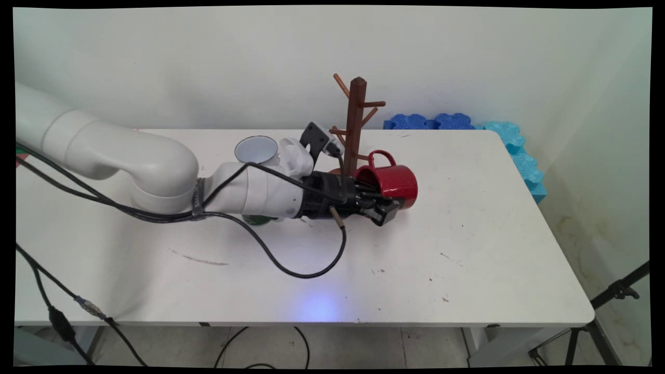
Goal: Place the picked object on the table
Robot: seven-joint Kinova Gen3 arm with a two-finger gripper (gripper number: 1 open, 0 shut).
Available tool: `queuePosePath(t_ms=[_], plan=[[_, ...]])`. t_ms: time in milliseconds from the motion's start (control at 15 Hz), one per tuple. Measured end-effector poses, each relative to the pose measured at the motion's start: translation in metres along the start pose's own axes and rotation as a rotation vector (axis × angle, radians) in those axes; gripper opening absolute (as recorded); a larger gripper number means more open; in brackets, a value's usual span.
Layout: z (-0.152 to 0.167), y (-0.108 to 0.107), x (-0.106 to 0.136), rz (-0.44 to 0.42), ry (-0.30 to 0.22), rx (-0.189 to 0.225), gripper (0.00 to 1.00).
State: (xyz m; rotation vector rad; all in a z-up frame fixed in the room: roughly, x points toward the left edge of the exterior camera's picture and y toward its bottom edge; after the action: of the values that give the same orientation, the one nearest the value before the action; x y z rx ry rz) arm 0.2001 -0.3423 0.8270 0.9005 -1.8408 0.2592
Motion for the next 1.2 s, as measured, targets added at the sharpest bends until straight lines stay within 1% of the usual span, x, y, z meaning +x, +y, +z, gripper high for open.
queuePosePath(t_ms=[133,333,467,733,933,1200], plan=[[-0.008,0.002,0.002,0.016,-0.02,-0.011,0.0],[-0.024,0.007,0.005,0.045,-0.072,-0.036,0.0],[-0.038,0.008,0.01,0.065,-0.096,-0.035,0.0],[-0.067,0.009,0.021,0.106,-0.12,-0.027,0.0],[-0.083,0.011,0.024,0.137,-0.127,-0.028,0.0],[-0.106,0.012,0.026,0.153,-0.166,-0.039,0.0]])
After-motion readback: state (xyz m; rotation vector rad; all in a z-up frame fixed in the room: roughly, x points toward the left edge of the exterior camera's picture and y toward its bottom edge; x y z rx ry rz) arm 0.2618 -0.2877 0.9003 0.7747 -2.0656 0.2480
